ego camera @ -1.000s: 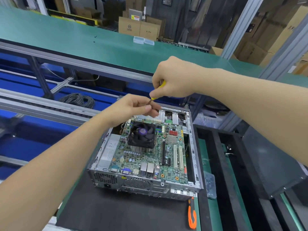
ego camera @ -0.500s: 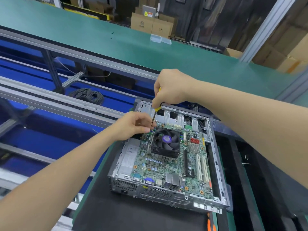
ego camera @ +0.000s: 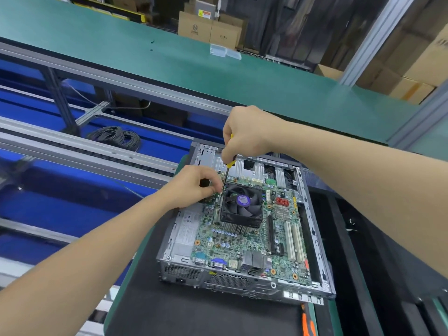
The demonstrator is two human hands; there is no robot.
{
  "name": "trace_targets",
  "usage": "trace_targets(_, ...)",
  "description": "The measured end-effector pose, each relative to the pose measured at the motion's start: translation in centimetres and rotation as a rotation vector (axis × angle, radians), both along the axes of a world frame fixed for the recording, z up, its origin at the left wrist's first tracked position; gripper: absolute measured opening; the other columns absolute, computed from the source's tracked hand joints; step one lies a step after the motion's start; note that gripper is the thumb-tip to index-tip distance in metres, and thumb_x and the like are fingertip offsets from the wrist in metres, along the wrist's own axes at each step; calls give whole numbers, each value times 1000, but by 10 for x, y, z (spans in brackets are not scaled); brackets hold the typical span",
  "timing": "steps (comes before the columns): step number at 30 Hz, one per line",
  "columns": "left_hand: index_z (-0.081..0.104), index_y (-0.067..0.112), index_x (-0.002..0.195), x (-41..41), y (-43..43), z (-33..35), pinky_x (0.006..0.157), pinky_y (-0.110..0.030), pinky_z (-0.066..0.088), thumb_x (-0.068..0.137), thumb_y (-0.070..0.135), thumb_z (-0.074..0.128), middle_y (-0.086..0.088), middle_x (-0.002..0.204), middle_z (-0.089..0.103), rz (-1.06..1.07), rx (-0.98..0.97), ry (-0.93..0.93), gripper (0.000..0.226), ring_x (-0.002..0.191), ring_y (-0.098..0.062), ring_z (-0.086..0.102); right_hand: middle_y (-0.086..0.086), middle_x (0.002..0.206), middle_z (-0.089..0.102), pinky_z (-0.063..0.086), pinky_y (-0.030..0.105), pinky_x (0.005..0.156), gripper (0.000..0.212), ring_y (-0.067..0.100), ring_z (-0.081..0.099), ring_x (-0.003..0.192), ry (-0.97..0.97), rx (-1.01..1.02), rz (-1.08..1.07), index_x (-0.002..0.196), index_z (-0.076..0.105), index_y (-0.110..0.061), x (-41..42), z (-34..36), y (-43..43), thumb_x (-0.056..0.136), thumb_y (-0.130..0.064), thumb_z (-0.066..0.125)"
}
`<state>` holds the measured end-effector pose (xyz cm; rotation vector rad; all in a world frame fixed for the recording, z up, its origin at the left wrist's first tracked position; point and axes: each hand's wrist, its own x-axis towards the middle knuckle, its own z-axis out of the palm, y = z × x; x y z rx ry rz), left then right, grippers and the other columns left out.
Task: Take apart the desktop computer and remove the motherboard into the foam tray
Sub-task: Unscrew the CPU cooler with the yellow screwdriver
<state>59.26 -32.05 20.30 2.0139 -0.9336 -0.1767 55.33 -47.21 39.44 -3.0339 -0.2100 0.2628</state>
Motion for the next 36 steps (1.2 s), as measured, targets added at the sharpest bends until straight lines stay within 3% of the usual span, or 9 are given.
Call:
trace_targets(10, 71, 42, 89, -2, 6, 1, 94, -29, 45, 82, 36, 76, 20, 103, 71, -69, 1, 62, 10, 101, -2, 64, 4, 64, 54, 36, 27, 55, 32, 22, 44, 62, -15, -10, 25, 80, 75, 0, 1, -6, -4, 72, -30, 85)
trace_targets(13, 71, 41, 90, -2, 6, 2, 92, -29, 45, 79, 45, 74, 19, 104, 72, -76, -7, 79, 12, 101, -4, 65, -4, 70, 66, 40, 24, 54, 24, 15, 55, 63, 30, -96, 127, 82, 76, -15, -2, 0, -5, 77, -35, 88)
trace_targets(18, 75, 36, 94, -1, 9, 7, 95, -35, 45, 86, 30, 76, 12, 106, 75, -97, -118, 189, 10, 103, -7, 68, -10, 79, 71, 51, 29, 69, 17, 3, 59, 75, 47, -191, 255, 84, 73, -24, -6, 6, -3, 80, -27, 90)
trace_targets(22, 79, 31, 106, -6, 2, 20, 96, -25, 52, 98, 22, 69, 3, 115, 77, -171, -259, 325, 16, 116, -15, 68, 1, 83, 72, 55, 38, 70, 22, 17, 62, 77, 30, -192, 231, 85, 70, -19, -8, 1, 3, 84, -39, 79)
trace_targets(25, 81, 33, 90, -7, -9, 22, 93, -24, 51, 97, 13, 69, 1, 104, 78, -174, -228, 301, 25, 108, -18, 71, 6, 79, 77, 54, 37, 64, 37, 23, 70, 73, 78, -175, 168, 93, 73, -9, -11, 6, 8, 92, -45, 66)
trace_targets(29, 81, 33, 87, -4, -9, 23, 95, -30, 54, 95, 9, 70, -1, 102, 79, -177, -236, 319, 28, 108, -21, 72, 2, 51, 69, 45, 24, 50, 61, 15, 60, 36, 145, -233, -43, 76, 65, -8, -10, 15, 14, 105, -58, 44)
trace_targets(31, 80, 20, 93, -1, -9, 21, 97, -34, 54, 96, 6, 69, -3, 104, 79, -189, -225, 328, 18, 110, -23, 71, -1, 53, 70, 46, 26, 52, 64, 15, 52, 32, 231, -345, -45, 71, 68, -10, -7, 13, 20, 107, -57, 42)
trace_targets(34, 68, -13, 100, 4, -9, 15, 89, -22, 53, 97, 1, 65, -9, 105, 79, -209, -224, 355, 15, 104, -15, 73, -2, 57, 68, 48, 27, 59, 49, 17, 50, 39, 289, -364, -10, 66, 66, -10, -3, 9, 27, 106, -36, 52)
trace_targets(36, 66, -15, 96, 5, -10, 11, 84, -16, 50, 97, 0, 64, -9, 103, 79, -203, -232, 351, 15, 97, -11, 73, -1, 66, 70, 51, 29, 65, 41, 17, 55, 47, 267, -435, 54, 70, 69, -11, 0, 9, 29, 103, -30, 54)
